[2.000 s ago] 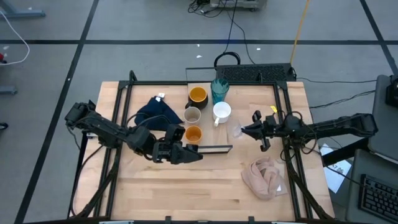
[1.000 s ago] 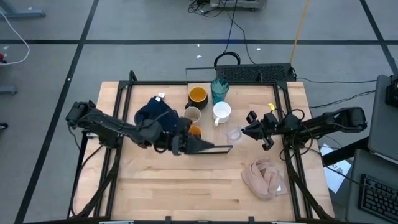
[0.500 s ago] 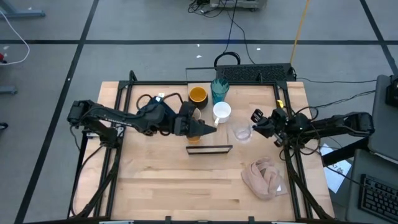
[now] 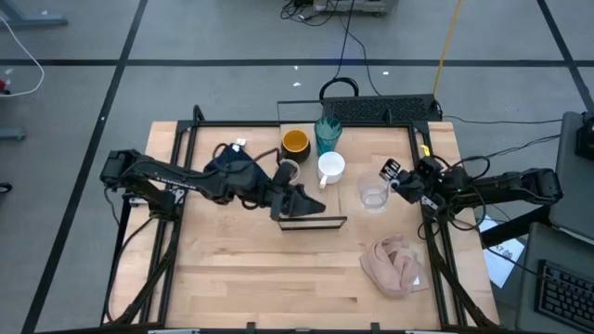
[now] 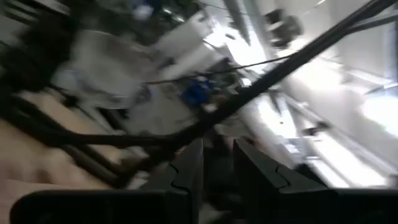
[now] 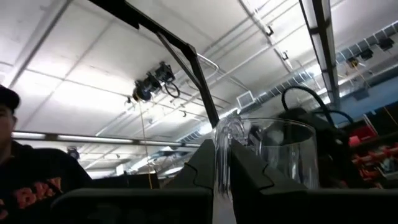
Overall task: Stack small to large cups/mugs on shelf
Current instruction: Put the transparent mug on the shelf
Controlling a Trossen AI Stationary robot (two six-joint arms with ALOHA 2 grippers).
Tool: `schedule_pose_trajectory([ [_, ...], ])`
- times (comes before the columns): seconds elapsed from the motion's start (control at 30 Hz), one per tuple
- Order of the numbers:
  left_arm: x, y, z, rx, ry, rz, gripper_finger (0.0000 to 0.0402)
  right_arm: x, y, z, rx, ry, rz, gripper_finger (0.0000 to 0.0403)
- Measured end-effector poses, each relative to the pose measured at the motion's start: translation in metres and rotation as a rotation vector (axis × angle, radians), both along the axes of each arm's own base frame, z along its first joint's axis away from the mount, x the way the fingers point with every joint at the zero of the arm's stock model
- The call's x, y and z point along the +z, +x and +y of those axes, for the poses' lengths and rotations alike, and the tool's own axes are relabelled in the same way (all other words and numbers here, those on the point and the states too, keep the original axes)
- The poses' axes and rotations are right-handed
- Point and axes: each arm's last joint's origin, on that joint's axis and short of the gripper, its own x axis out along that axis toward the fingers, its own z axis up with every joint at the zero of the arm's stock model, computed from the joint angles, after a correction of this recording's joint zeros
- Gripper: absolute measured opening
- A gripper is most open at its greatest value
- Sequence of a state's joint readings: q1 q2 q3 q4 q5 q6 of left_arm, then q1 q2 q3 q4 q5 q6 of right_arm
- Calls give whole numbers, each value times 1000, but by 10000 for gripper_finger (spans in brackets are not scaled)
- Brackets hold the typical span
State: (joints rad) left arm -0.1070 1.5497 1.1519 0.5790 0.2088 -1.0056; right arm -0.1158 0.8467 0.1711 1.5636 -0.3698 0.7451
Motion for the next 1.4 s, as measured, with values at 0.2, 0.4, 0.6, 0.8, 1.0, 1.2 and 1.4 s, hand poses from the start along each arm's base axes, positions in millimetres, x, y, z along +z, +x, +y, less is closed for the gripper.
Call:
schedule_pose_trajectory([
  [0.2, -4, 2, 5, 235, 176, 0, 88, 20, 8, 1, 46, 32, -5, 12],
  [0.4, -4, 2, 9, 312, 299, -11, 88, 19, 22, 8, 116, 59, 152, 12],
  [0.6, 7, -11, 7, 282, 403, -16, 88, 24, 18, 12, 188, 113, 133, 12],
  [0.8, 8, -30, -1, 213, 578, 99, 88, 19, 22, 18, 348, 261, 265, 12],
  [1.0, 5, -36, -14, 165, 720, 107, 88, 12, 29, 24, 400, 440, 374, 12],
  [1.2, 7, -38, -25, 156, 842, 45, 88, 4, 38, 27, 422, 620, 448, 12],
  [1.4, -6, -35, -25, 100, 779, 155, 88, 8, 60, 41, 495, 685, 562, 12],
])
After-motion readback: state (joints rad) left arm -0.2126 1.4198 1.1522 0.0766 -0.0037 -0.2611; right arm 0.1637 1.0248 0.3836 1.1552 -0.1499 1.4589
